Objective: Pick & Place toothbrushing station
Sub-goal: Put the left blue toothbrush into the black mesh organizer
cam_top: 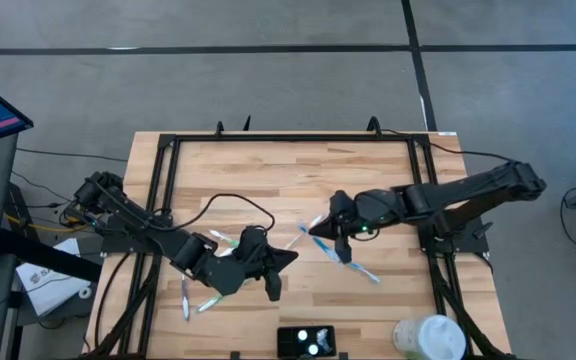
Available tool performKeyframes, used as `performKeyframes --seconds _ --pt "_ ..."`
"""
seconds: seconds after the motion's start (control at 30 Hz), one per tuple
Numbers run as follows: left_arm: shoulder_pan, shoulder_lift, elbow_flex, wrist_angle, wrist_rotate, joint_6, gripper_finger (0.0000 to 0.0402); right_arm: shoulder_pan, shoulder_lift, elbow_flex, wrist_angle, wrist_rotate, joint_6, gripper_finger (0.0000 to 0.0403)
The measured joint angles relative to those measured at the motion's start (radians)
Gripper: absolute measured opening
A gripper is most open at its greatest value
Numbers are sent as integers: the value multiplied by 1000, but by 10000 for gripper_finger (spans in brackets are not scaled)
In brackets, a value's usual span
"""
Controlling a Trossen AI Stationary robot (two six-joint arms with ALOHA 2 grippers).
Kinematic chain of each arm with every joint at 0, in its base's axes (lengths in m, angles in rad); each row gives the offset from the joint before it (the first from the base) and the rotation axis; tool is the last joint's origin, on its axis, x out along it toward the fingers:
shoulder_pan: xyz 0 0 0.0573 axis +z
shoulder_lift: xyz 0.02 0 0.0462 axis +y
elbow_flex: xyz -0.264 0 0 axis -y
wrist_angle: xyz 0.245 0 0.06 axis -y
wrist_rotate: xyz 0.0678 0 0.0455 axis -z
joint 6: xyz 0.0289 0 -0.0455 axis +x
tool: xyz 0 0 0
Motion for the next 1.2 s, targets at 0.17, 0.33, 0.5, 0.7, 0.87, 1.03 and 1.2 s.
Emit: performKeyframes --seconds 0.17,0.33,0.5,0.7,0.87,1.03,1.2 --pt "-12 0 0 0 0 38 2 13 -18 0 12 75 18 1" --pt "-13 0 0 -2 -61 53 2 17 -27 0 46 109 61 0" --pt "-3 -1 -72 108 -37 155 2 34 -27 0 118 144 62 0" --pt "2 0 -294 617 53 184 2 59 -27 0 130 191 61 0" --pt "11 0 -421 989 56 275 2 78 -33 0 136 197 66 0" --pt "49 0 -442 994 65 253 2 79 -32 0 138 211 75 0" --pt "110 0 -442 997 157 259 5 86 -32 0 157 220 77 0"
